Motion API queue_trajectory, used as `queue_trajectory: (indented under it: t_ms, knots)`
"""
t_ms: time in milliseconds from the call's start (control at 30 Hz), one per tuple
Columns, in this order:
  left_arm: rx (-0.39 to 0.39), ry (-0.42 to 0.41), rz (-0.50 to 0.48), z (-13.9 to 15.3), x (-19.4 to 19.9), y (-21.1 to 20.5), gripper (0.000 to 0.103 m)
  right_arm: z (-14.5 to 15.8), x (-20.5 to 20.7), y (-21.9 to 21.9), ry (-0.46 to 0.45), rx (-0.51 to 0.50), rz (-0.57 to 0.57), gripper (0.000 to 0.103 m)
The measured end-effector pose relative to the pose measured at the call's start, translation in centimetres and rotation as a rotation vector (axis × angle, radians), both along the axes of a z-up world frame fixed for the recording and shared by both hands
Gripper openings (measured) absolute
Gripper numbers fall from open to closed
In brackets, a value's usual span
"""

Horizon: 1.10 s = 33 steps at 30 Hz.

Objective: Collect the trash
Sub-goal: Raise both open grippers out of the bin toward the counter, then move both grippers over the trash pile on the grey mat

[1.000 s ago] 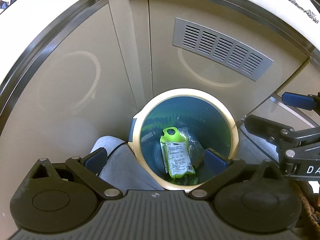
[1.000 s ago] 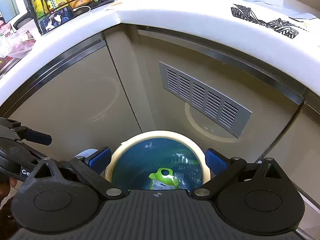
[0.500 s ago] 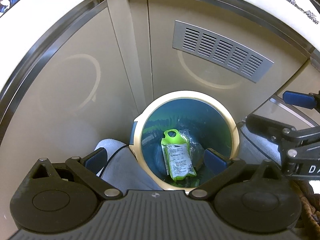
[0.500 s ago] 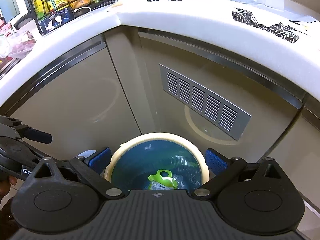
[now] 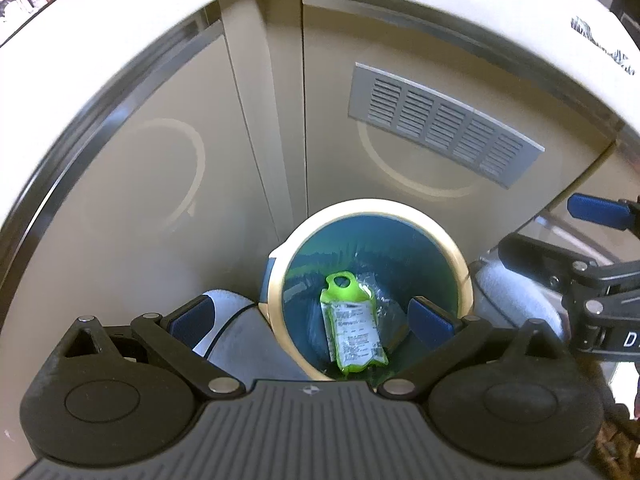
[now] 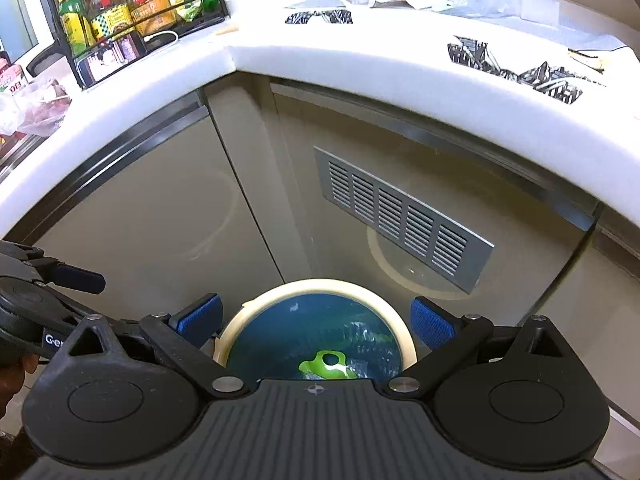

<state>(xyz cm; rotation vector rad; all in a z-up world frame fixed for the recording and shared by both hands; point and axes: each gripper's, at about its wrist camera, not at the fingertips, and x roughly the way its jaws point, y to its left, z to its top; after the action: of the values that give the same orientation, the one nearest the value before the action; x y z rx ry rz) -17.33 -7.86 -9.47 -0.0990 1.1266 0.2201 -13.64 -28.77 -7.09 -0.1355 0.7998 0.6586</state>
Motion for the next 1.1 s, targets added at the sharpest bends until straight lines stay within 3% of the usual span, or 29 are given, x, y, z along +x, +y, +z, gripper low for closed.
queue_trajectory:
  t_ms: [367, 633, 1100]
  knots:
    - [0.072, -0.149, 0.022, 4.8, 0.1, -0.1, 0.103, 3.9, -0.1, -0.7, -0.106, 0.082, 0.016, 0.100]
    - [0.108, -0.236, 0.044, 8.4, 1.2, 0.0, 0.103, 7.3, -0.1, -0.6, -0.232, 0.139, 0.032, 0.100]
    - [0.124, -0.326, 0.048, 11.9, 5.1, 0.0, 0.103, 11.0, 4.8, -1.1, -0.380, 0.210, -0.065, 0.101]
